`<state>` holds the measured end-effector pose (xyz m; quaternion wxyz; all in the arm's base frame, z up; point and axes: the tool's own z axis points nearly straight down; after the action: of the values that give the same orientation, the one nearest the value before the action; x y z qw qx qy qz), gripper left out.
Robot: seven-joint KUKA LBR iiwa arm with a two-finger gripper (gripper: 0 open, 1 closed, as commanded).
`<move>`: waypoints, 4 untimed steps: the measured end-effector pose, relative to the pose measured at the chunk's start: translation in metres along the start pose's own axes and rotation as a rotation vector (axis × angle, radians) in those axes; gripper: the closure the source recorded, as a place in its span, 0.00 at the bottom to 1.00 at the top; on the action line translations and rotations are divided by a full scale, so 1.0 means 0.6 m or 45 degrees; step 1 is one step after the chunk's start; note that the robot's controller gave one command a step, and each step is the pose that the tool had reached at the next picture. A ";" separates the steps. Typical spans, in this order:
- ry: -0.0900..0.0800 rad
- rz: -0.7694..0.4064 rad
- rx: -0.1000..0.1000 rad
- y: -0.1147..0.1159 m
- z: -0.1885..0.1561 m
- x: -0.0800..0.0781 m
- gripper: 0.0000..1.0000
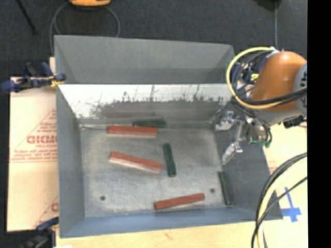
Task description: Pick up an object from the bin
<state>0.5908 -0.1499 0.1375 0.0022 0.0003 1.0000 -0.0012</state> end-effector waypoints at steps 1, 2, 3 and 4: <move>-0.001 0.058 -0.003 0.079 0.012 0.095 0.00; 0.007 0.010 -0.003 0.103 0.010 0.112 0.00; -0.003 0.013 -0.002 0.148 0.052 0.146 0.00; 0.004 -0.071 -0.006 0.145 0.087 0.177 0.00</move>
Offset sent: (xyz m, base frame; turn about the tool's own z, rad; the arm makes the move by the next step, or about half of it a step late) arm -0.0331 0.0694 -0.0034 -0.0727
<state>0.4849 -0.0626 0.0846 0.0007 -0.0275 0.9996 0.0010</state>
